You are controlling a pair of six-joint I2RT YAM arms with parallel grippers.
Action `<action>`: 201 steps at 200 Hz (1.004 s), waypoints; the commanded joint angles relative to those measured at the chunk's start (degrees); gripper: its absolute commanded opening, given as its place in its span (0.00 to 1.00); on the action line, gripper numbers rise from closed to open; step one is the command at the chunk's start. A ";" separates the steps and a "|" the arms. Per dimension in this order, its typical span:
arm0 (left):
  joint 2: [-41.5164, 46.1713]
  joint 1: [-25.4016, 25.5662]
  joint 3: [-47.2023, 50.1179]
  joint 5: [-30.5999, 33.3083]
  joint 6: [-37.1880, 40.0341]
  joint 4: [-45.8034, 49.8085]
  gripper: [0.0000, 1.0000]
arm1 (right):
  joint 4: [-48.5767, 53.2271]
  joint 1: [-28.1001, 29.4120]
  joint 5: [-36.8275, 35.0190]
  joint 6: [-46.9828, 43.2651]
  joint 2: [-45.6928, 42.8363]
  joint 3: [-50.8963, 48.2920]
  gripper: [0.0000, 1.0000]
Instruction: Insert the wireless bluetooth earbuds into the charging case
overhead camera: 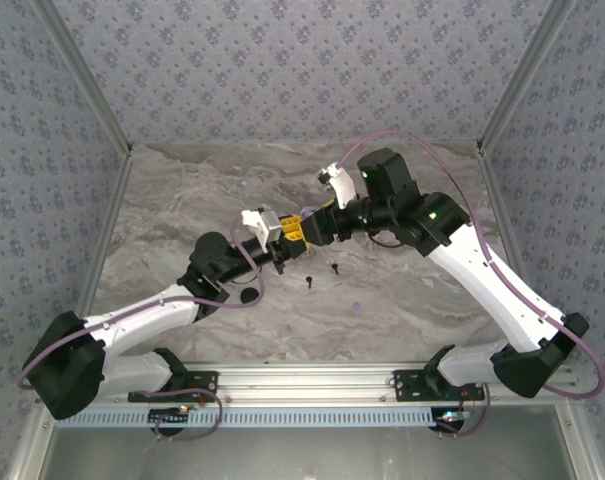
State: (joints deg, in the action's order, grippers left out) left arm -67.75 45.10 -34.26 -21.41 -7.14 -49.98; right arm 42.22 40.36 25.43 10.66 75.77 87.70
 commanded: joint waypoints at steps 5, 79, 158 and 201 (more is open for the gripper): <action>-0.89 0.38 -2.48 -1.96 -1.21 -2.21 0.00 | -2.87 1.35 -1.40 -2.72 -0.44 1.50 0.63; -1.06 0.41 -2.28 -2.16 -1.65 -2.67 0.00 | -4.03 1.47 -8.34 -3.43 -2.79 0.07 0.77; -0.82 0.40 -2.21 -1.55 -1.52 -2.77 0.00 | -0.60 0.93 -9.09 -2.36 -4.53 -0.72 0.78; -0.37 0.43 -1.79 0.35 -1.39 -2.80 0.00 | 4.88 0.40 -5.50 0.36 -4.40 -0.21 0.69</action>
State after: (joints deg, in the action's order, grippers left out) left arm -68.75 45.12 -34.79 -21.85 -8.21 -50.13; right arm 42.70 41.12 17.23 9.02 71.57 86.94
